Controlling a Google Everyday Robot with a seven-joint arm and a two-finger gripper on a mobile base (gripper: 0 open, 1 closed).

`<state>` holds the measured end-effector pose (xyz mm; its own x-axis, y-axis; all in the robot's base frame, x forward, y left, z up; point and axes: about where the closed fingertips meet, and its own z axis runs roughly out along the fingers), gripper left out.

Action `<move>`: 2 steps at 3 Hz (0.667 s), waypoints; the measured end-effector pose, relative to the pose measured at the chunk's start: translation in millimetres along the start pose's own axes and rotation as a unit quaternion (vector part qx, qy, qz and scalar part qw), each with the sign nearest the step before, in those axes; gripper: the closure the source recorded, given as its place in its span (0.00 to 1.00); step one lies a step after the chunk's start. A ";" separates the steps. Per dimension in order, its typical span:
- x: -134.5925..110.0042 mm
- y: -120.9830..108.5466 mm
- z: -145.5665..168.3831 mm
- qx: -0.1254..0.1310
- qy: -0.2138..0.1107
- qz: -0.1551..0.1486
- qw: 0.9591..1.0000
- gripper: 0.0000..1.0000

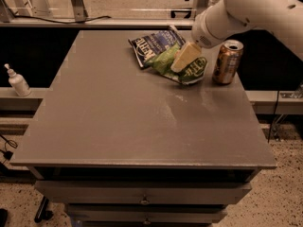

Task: Move green jalapeno chip bag near blue chip bag

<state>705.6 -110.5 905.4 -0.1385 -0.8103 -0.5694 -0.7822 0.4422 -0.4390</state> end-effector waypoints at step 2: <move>-13.5 -5.8 -56.9 -0.019 -0.057 0.007 0.998 0.00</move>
Offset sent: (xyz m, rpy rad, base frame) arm -0.0570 -0.0356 0.0815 0.1730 -0.0224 0.0991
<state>677.4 -124.0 955.2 -0.0808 -0.7541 -0.6518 -0.8039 0.4359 -0.4047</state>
